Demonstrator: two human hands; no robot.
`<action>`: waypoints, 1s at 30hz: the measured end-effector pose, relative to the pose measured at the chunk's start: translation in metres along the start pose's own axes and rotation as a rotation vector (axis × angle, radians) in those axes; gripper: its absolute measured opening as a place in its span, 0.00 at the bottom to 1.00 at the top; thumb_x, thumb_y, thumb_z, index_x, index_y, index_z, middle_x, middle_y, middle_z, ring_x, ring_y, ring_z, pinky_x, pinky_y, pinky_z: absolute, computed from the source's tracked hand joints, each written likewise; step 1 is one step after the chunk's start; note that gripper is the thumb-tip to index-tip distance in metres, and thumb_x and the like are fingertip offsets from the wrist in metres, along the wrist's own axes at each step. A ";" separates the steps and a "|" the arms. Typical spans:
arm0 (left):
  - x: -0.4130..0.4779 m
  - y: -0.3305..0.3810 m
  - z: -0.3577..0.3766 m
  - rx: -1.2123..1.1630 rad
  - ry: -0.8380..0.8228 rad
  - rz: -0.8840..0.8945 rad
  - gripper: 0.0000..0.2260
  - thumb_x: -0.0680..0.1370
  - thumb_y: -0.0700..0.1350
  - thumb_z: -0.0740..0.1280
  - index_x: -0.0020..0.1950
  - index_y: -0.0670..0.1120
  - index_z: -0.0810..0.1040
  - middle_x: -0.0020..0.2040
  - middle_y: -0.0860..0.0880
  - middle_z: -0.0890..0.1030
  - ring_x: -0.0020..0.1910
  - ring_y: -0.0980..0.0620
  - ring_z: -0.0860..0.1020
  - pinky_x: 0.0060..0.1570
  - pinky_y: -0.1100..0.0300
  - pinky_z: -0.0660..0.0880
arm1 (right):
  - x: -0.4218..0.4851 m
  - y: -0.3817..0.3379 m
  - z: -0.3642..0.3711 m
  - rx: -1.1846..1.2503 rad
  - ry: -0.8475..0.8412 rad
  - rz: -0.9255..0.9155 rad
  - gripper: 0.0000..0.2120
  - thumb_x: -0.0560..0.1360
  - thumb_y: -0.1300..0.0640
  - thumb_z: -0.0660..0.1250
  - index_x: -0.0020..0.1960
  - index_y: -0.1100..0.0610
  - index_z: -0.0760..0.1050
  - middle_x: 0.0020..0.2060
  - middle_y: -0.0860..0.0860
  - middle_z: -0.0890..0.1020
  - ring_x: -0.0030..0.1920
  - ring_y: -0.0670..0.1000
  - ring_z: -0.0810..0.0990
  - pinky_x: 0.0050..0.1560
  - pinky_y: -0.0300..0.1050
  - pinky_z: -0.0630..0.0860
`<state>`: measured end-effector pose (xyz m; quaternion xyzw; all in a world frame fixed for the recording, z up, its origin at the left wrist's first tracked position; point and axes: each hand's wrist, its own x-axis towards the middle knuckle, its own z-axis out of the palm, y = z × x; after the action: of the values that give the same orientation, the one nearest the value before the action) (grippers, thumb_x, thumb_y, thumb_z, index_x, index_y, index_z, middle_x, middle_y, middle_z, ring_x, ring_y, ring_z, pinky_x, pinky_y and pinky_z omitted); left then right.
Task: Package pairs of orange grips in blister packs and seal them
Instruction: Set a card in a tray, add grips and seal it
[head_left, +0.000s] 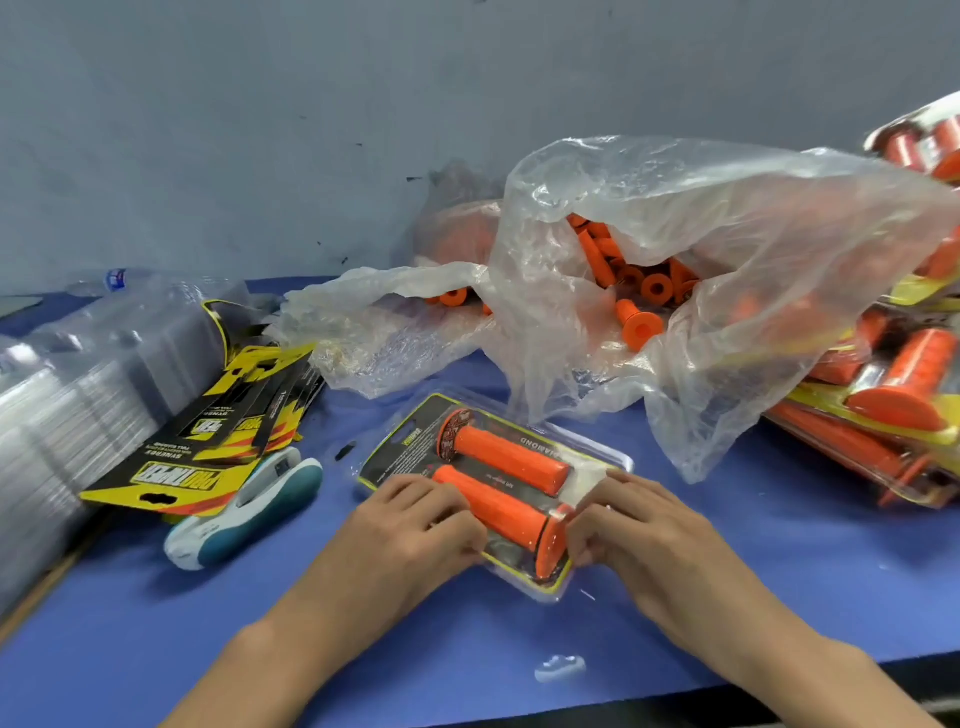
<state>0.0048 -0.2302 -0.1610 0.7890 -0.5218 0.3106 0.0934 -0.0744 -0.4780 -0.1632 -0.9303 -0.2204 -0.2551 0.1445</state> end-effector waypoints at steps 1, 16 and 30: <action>0.000 -0.001 0.002 0.026 0.004 0.012 0.08 0.79 0.47 0.66 0.42 0.48 0.80 0.42 0.53 0.78 0.41 0.50 0.77 0.46 0.56 0.76 | -0.001 0.005 0.001 -0.035 -0.003 0.000 0.15 0.69 0.66 0.74 0.45 0.49 0.75 0.45 0.43 0.75 0.46 0.48 0.75 0.53 0.40 0.72; 0.001 -0.009 0.001 0.045 -0.022 -0.033 0.08 0.79 0.47 0.67 0.41 0.48 0.80 0.40 0.52 0.79 0.38 0.50 0.77 0.42 0.55 0.76 | 0.008 -0.007 0.010 -0.196 0.076 -0.041 0.11 0.79 0.48 0.61 0.43 0.51 0.78 0.55 0.46 0.81 0.60 0.52 0.79 0.62 0.49 0.74; -0.034 -0.045 -0.017 -0.009 -0.139 -0.433 0.20 0.77 0.64 0.58 0.53 0.51 0.80 0.49 0.57 0.80 0.50 0.51 0.78 0.52 0.57 0.70 | 0.009 -0.001 0.016 -0.056 0.058 -0.014 0.06 0.77 0.51 0.68 0.43 0.52 0.76 0.56 0.47 0.78 0.62 0.54 0.75 0.63 0.57 0.73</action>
<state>0.0284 -0.1763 -0.1592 0.9017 -0.3468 0.2259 0.1250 -0.0618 -0.4684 -0.1714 -0.9247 -0.2153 -0.2891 0.1228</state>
